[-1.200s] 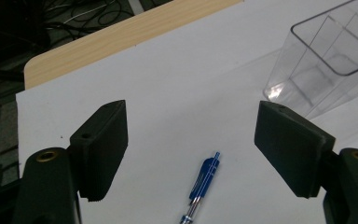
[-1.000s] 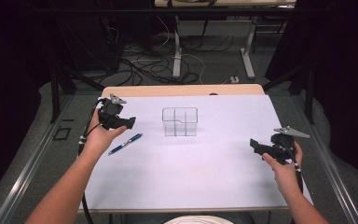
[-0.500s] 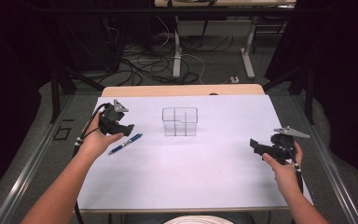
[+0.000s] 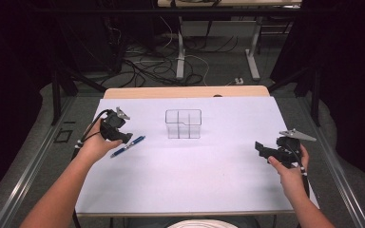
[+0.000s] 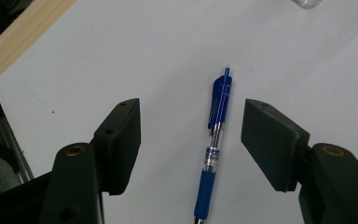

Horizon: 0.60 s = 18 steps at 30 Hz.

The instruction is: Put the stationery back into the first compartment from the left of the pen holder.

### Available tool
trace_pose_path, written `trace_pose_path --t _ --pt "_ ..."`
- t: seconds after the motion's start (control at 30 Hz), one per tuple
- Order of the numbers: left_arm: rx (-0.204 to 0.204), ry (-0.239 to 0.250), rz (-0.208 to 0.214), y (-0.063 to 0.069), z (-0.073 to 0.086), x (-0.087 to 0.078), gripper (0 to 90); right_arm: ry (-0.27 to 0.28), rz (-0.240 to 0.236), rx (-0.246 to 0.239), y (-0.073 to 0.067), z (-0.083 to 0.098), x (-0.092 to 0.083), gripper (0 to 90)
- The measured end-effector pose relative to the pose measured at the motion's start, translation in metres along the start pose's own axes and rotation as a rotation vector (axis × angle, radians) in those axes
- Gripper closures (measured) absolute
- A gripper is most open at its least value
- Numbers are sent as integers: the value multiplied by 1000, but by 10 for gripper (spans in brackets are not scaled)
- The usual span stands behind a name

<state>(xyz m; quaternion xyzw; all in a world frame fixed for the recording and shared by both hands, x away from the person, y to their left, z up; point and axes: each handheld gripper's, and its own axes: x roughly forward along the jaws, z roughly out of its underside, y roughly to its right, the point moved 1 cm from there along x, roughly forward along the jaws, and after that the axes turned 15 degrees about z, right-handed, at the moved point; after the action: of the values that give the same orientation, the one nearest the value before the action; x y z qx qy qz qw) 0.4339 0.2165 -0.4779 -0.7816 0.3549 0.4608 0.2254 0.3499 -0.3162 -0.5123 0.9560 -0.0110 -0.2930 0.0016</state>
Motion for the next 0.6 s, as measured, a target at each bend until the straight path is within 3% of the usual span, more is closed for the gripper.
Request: trace_pose_path --t 0.23,0.37,0.6 --pt "31 -69 11 -2 9 13 397 -5 -2 -5 1 1 -2 116" --pt "31 -110 36 -2 13 20 431 -11 4 4 2 2 -2 116" --pt "65 -170 55 -3 17 29 507 -12 3 -2 1 2 -1 116"
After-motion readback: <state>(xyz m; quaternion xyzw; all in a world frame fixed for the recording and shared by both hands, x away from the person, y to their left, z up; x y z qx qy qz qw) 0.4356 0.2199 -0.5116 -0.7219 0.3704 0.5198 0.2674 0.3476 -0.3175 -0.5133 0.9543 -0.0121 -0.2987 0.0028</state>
